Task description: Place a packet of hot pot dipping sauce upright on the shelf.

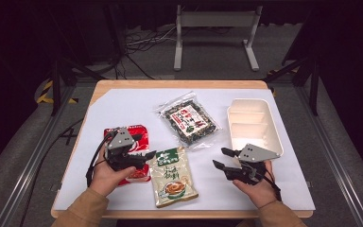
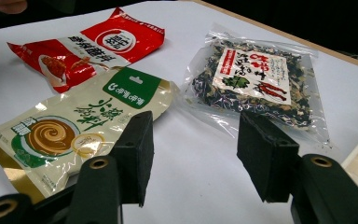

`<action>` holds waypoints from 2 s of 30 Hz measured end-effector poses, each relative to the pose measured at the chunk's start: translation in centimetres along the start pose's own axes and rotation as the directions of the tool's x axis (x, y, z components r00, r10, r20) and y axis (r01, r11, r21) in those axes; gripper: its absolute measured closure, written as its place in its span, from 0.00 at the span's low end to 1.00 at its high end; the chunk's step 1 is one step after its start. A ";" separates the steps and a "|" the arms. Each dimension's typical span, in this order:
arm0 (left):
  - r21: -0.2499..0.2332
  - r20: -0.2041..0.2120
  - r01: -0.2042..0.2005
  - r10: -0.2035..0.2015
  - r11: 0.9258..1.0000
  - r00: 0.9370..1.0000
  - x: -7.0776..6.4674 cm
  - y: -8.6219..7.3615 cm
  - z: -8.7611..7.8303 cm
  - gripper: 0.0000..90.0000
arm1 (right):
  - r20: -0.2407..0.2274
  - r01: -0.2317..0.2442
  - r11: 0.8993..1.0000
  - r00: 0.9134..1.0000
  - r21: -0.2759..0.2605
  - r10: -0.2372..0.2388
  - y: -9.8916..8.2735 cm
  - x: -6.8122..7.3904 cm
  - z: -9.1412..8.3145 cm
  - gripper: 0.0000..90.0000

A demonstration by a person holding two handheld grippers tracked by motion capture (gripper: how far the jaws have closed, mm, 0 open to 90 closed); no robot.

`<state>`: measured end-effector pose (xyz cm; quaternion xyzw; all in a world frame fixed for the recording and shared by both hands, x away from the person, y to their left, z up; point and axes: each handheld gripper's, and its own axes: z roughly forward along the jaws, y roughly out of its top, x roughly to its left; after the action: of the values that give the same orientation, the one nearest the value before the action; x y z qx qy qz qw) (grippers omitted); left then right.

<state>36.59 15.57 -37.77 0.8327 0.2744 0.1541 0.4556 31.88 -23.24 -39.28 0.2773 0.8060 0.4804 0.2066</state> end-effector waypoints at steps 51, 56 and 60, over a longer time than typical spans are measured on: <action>0.352 0.211 0.032 -0.113 0.935 0.971 1.2 -0.5 9.1 0.30 | -0.054 0.031 0.998 0.998 0.047 -0.028 -0.2 0.5 0.8 0.50; 0.359 0.229 0.039 -0.129 0.932 0.965 1.4 -0.6 9.1 0.32 | -0.053 0.040 0.998 0.998 0.048 -0.038 -0.2 0.6 0.9 0.50; 0.370 0.238 0.031 -0.128 0.929 0.963 1.3 -0.7 9.3 0.35 | -0.057 0.042 0.998 0.998 0.050 -0.039 -0.2 0.6 0.9 0.50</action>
<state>42.15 10.40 -43.30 0.9034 0.2703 -0.0276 0.3318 31.92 -22.34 -39.90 0.2527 0.8289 0.4628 0.1866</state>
